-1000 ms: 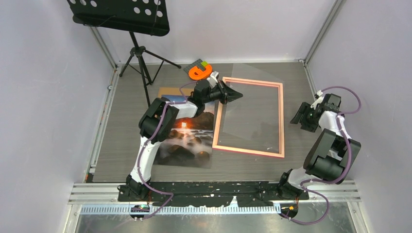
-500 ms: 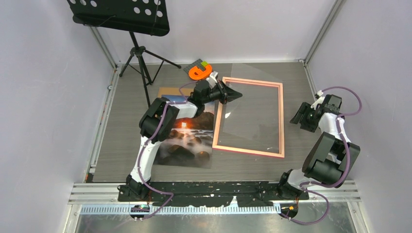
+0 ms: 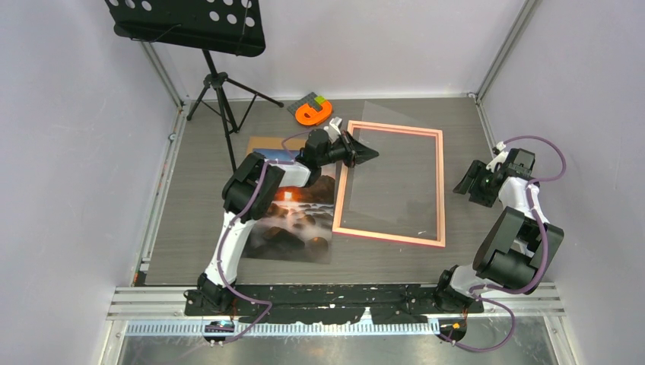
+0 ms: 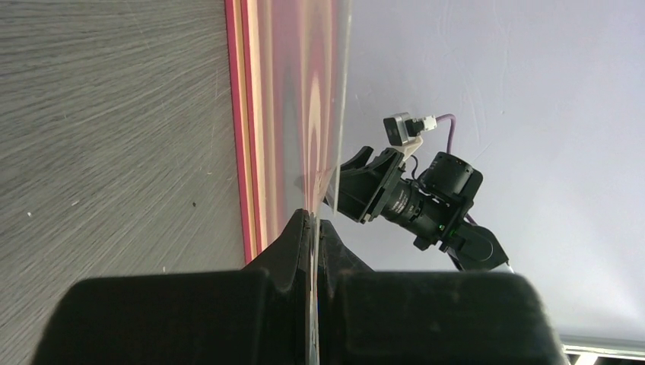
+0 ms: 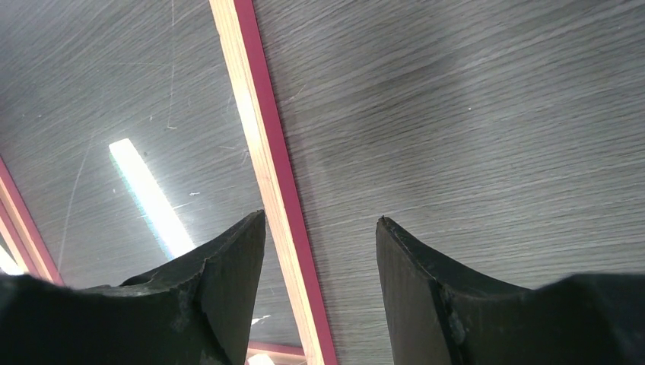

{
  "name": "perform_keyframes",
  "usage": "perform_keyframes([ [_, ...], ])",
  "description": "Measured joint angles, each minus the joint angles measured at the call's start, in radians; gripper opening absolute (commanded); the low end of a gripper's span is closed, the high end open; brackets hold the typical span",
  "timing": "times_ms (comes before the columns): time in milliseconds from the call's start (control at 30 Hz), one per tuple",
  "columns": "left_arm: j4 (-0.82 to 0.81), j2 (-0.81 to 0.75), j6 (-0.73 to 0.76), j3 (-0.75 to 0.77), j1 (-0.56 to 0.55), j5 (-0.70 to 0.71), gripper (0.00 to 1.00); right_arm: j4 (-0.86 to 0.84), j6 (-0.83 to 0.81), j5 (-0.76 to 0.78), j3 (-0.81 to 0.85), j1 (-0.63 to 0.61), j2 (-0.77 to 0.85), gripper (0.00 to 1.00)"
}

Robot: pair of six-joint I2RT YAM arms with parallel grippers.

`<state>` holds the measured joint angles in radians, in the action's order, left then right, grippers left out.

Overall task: Put the photo into the frame
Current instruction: Place the photo frame item in the photo frame.

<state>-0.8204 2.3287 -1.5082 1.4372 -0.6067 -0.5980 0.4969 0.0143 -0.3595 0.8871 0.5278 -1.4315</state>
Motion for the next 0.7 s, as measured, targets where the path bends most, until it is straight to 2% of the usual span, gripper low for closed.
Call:
perform_keyframes([
  [700,-0.010,0.000,0.033,-0.041,0.000,0.000,0.00,-0.003,0.000,-0.010,-0.010,0.000,0.000,0.61],
])
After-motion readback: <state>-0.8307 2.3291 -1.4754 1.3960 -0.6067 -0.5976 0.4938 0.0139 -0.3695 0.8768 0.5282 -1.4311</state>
